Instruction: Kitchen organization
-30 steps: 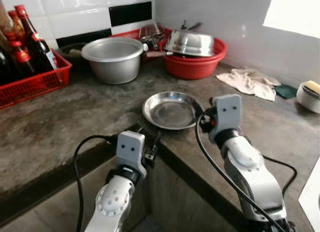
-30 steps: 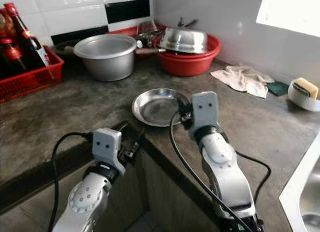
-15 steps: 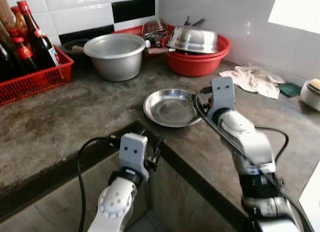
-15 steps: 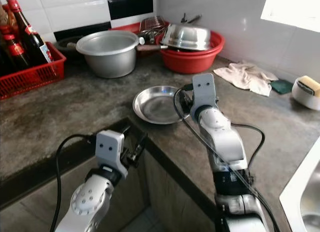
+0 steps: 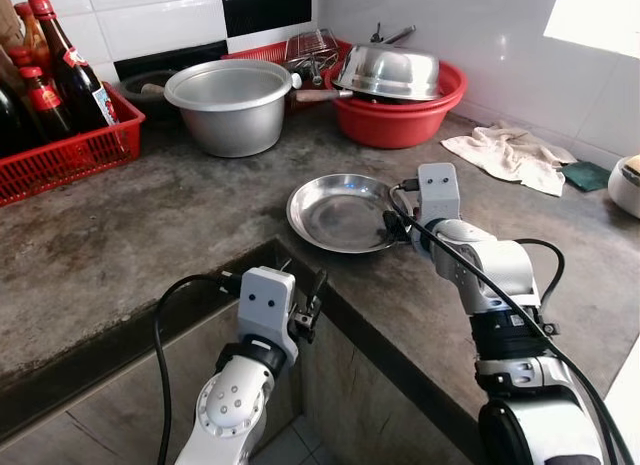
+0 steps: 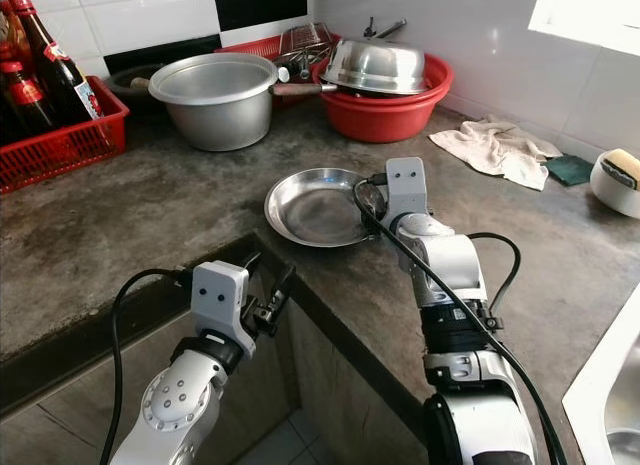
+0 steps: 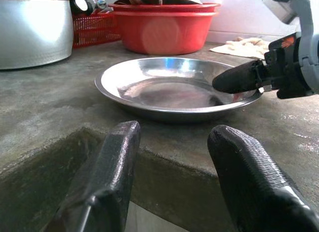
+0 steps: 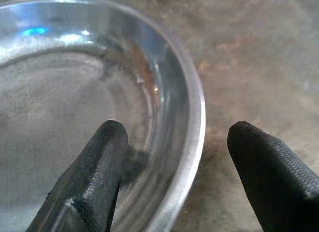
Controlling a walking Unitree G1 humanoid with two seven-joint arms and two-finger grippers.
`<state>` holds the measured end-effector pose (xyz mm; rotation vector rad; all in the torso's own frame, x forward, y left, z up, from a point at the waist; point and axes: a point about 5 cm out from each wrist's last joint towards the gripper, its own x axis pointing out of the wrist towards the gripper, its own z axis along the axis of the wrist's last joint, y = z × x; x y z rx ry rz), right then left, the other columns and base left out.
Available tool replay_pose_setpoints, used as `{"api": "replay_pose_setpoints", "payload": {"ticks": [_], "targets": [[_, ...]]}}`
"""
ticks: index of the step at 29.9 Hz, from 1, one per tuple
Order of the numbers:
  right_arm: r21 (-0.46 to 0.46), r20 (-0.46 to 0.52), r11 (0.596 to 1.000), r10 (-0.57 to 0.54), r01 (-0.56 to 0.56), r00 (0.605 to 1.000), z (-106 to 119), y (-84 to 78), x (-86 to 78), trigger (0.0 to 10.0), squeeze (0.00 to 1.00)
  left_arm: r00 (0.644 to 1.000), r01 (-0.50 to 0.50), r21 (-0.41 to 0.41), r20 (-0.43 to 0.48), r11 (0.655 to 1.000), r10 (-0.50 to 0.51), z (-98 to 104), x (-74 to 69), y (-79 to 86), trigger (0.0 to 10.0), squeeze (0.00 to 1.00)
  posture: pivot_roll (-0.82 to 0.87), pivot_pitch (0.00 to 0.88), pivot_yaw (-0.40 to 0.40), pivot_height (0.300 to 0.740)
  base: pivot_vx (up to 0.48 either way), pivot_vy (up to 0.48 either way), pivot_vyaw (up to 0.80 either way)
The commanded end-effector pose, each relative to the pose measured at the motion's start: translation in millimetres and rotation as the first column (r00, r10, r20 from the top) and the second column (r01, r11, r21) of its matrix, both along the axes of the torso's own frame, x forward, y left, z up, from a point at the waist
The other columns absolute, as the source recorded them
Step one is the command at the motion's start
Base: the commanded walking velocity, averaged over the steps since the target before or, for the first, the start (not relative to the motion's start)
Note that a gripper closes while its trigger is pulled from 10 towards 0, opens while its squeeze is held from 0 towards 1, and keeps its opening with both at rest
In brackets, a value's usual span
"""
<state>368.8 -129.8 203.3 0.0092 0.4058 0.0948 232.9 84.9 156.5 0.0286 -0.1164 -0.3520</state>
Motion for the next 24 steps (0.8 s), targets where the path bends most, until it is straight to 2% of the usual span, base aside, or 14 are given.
{"api": "replay_pose_setpoints", "payload": {"ticks": [1,7,8,9,10,17,24], "targets": [[0.022,-0.045,1.000,0.009,-0.008,0.999,-2,2.4,1.3,10.0,0.00,1.000,-0.001,0.003,0.005,1.000,0.001,2,0.1,-0.7,10.0,0.00,0.09,0.065,-0.053,0.740,0.000,0.000,0.00],[-0.021,-0.099,1.000,0.018,-0.021,0.995,-9,3.7,3.3,10.0,0.00,1.000,-0.003,0.002,0.009,1.000,0.003,3,0.3,-0.5,10.0,0.00,0.09,0.065,-0.053,0.740,0.000,0.000,0.00],[-0.011,-0.123,1.000,0.009,-0.011,0.992,-12,3.4,3.7,4.7,0.00,1.000,-0.004,0.002,0.009,1.000,0.004,3,0.4,-0.3,10.0,0.00,0.09,0.065,-0.055,0.740,0.000,0.000,0.00],[0.003,-0.134,1.000,0.002,-0.001,0.991,-13,3.1,4.0,3.6,0.00,1.000,-0.005,0.002,0.009,1.000,0.005,3,0.4,-0.2,10.0,0.00,0.09,0.065,-0.055,0.740,0.000,0.000,0.00],[0.024,-0.151,1.000,-0.008,0.012,0.989,-15,2.8,4.0,0.0,0.00,1.000,-0.007,0.003,0.009,1.000,0.007,3,0.3,-0.3,10.0,0.00,0.09,0.067,-0.056,0.740,0.000,0.000,0.00],[0.088,-0.185,0.994,-0.040,0.057,0.982,-18,1.6,4.7,0.0,0.00,1.000,-0.011,0.005,0.008,1.000,0.011,3,0.6,-0.1,10.0,0.00,0.10,0.069,-0.058,0.740,0.000,0.000,0.00],[0.104,-0.200,0.992,-0.050,0.072,0.979,-18,0.9,5.5,0.0,0.00,1.000,-0.012,0.004,0.009,1.000,0.011,3,0.8,0.1,10.0,0.00,0.10,0.069,-0.058,0.740,0.000,0.000,0.00]]}}
